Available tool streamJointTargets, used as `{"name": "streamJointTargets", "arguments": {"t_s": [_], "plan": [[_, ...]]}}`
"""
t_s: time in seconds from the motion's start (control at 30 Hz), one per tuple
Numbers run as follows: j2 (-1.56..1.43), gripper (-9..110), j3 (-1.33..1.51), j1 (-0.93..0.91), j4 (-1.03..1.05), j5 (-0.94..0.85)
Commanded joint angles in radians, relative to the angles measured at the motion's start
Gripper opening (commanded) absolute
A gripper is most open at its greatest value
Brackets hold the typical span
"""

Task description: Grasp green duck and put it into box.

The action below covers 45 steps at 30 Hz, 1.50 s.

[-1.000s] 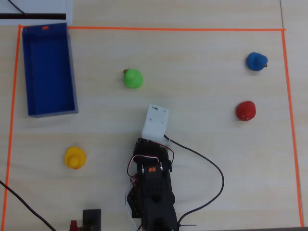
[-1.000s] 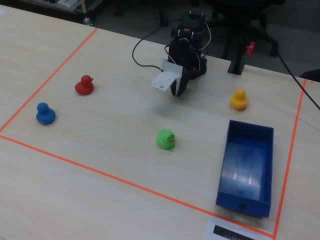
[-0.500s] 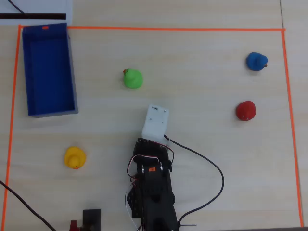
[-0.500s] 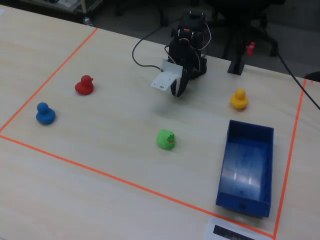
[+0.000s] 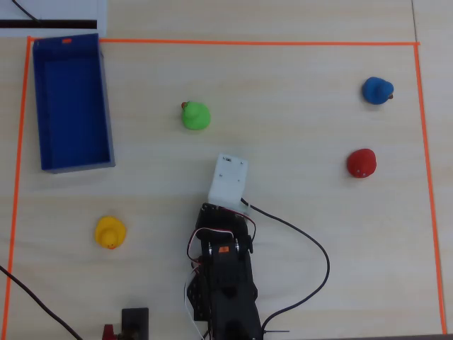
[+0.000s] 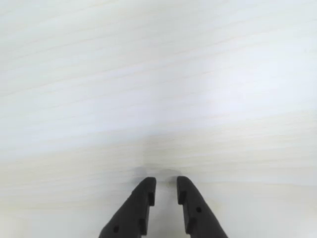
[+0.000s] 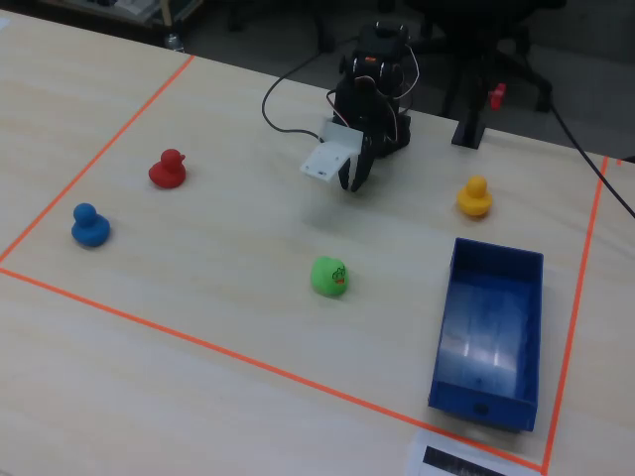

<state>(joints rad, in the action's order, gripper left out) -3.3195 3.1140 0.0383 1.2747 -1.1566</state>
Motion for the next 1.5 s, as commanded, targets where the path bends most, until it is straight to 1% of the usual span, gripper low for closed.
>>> {"name": "streamJointTargets", "arguments": {"t_s": [0.0,0.03,0.13,0.17,0.27,0.33,0.4,0.6,0.67,0.77,0.83,0.9,1.1,1.3,1.47], "plan": [[0.008,2,-0.003,-0.006,-0.025,-0.006],[0.008,0,-0.003,-0.006,-0.025,-0.006],[0.008,0,-0.003,-0.006,0.003,-0.044],[0.008,5,-0.003,-0.006,0.008,-0.077],[0.058,16,-0.046,-0.011,-0.089,-0.077],[0.173,20,-0.178,-0.018,-0.132,-0.058],[0.334,23,-0.368,0.002,-0.152,-0.031],[0.845,27,-0.942,0.075,-0.147,0.043],[0.992,30,-1.081,0.089,-0.152,0.066],[1.187,32,-1.207,0.091,-0.264,0.138],[1.264,36,-1.216,0.072,-0.382,0.186],[1.321,37,-1.164,0.049,-0.526,0.178],[1.456,38,-1.154,-0.023,-0.657,0.091],[1.520,38,-1.149,-0.046,-0.707,0.052],[1.560,36,-1.117,-0.008,-0.692,0.034]]}}
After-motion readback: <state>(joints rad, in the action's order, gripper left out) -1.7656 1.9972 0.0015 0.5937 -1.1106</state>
